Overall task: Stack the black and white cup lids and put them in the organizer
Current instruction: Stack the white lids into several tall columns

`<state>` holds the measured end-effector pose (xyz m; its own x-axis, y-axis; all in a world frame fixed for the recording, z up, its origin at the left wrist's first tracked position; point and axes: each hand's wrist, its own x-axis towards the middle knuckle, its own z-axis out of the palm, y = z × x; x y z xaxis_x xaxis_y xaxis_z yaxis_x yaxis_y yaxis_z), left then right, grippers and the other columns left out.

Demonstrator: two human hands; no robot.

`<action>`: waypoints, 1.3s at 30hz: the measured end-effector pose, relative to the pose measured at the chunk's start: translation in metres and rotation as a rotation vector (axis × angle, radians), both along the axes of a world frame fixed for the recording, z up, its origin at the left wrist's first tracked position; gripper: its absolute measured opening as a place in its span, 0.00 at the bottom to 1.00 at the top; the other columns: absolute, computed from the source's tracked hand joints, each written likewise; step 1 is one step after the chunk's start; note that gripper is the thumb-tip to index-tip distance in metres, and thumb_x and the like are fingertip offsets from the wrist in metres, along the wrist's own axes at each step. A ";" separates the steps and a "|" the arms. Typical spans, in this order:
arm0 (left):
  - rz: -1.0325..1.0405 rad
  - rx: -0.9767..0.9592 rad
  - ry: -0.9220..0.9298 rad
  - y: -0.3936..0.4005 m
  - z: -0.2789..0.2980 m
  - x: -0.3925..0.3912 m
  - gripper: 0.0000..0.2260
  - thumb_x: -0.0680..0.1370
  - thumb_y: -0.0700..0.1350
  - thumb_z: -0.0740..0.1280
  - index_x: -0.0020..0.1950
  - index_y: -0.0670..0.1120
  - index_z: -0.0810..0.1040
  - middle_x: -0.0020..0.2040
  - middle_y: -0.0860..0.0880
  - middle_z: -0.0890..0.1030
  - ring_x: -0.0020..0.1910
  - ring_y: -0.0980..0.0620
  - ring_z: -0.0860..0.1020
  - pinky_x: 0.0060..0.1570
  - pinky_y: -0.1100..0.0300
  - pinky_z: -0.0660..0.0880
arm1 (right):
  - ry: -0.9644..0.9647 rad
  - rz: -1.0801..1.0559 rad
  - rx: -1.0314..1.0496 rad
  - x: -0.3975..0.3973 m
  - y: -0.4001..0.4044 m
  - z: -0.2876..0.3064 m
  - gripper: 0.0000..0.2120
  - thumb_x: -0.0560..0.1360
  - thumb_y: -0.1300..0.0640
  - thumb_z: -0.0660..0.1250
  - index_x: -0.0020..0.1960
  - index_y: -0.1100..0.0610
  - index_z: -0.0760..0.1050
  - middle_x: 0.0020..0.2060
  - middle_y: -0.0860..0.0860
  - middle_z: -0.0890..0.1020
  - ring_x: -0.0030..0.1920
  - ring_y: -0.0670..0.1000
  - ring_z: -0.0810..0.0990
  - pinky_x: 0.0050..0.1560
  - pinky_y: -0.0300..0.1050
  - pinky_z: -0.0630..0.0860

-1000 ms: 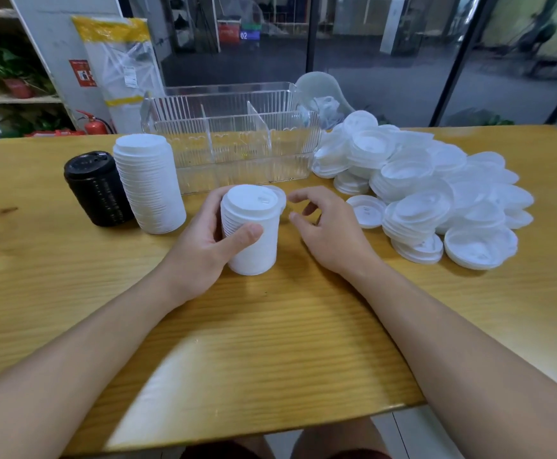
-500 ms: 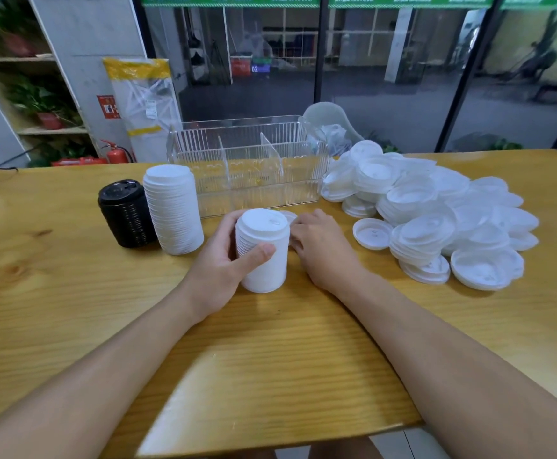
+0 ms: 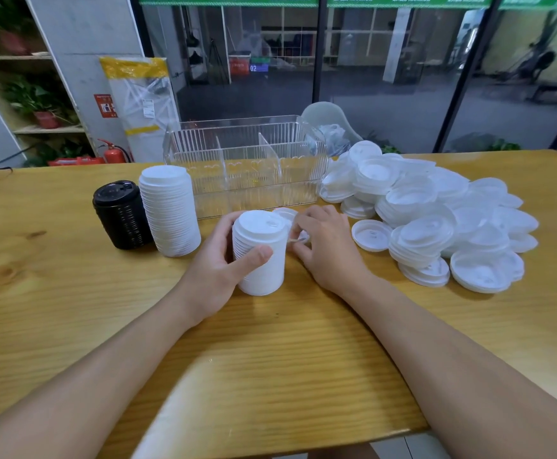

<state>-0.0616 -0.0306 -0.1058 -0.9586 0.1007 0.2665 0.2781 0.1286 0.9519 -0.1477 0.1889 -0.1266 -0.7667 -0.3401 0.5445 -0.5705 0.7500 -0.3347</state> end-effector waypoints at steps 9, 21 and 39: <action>-0.009 -0.012 -0.003 0.000 0.001 0.000 0.28 0.78 0.54 0.76 0.76 0.53 0.73 0.69 0.54 0.83 0.69 0.55 0.81 0.62 0.64 0.78 | -0.263 0.069 -0.525 0.008 0.017 0.016 0.05 0.84 0.52 0.72 0.57 0.49 0.78 0.51 0.43 0.85 0.53 0.44 0.84 0.55 0.43 0.80; -0.010 -0.023 -0.007 0.000 0.002 0.000 0.28 0.79 0.54 0.76 0.77 0.53 0.72 0.69 0.55 0.83 0.69 0.55 0.81 0.63 0.64 0.78 | -0.451 -0.049 -0.504 0.006 0.024 0.022 0.12 0.85 0.41 0.67 0.60 0.45 0.84 0.54 0.40 0.85 0.53 0.41 0.82 0.52 0.42 0.77; -0.015 -0.022 -0.010 -0.002 0.001 -0.002 0.28 0.79 0.53 0.76 0.77 0.51 0.72 0.69 0.53 0.83 0.69 0.53 0.81 0.62 0.63 0.78 | -0.821 0.372 -0.062 0.020 0.072 0.040 0.50 0.70 0.52 0.84 0.82 0.32 0.60 0.78 0.31 0.67 0.78 0.33 0.64 0.76 0.40 0.67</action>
<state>-0.0634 -0.0325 -0.1044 -0.9596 0.1204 0.2544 0.2706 0.1454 0.9516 -0.1274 0.2613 -0.0861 -0.7684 -0.6320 -0.1004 -0.3362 0.5322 -0.7770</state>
